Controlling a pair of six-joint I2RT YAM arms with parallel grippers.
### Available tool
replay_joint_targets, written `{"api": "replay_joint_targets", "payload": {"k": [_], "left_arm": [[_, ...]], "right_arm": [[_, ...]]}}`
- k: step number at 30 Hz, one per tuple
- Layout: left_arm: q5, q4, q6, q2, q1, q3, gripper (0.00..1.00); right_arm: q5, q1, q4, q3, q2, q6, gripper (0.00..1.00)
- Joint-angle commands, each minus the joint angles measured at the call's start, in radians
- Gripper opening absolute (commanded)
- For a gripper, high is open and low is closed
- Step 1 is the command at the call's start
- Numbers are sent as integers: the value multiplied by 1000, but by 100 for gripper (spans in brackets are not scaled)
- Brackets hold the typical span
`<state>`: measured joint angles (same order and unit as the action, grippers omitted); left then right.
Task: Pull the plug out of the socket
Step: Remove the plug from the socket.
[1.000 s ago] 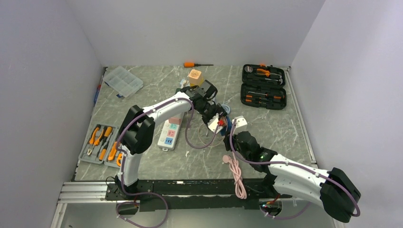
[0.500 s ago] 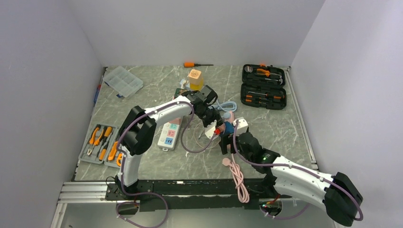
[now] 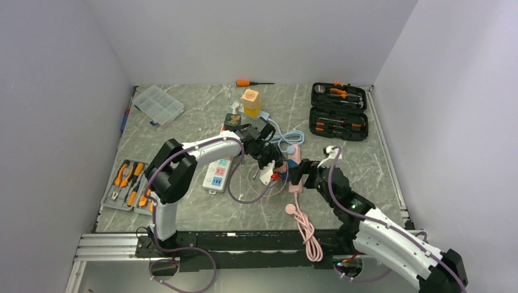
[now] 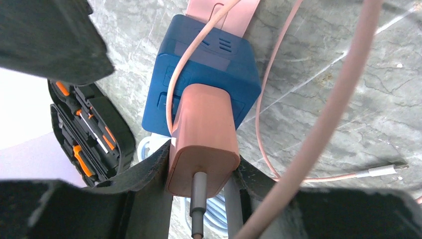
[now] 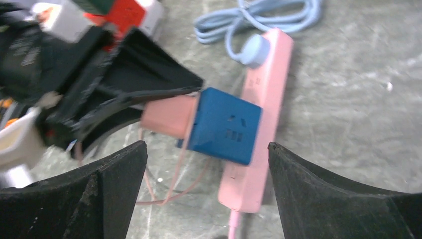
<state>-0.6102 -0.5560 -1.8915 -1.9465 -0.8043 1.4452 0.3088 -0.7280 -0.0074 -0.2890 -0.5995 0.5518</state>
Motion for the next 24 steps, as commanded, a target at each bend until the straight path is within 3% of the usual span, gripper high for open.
{"api": "replay_joint_targets", "payload": {"k": [1, 11, 21, 24], "left_arm": [[-32, 26, 34, 53, 6, -50, 0], [-24, 79, 52, 58, 26, -92, 6], [-15, 106, 103, 65, 33, -119, 19], [-10, 124, 124, 75, 34, -134, 34]], "right_arm": [[-51, 91, -121, -66, -103, 105, 92], [-463, 273, 66, 27, -228, 109, 85], [-505, 281, 243, 95, -360, 130, 71], [-519, 283, 354, 110, -422, 141, 63]]}}
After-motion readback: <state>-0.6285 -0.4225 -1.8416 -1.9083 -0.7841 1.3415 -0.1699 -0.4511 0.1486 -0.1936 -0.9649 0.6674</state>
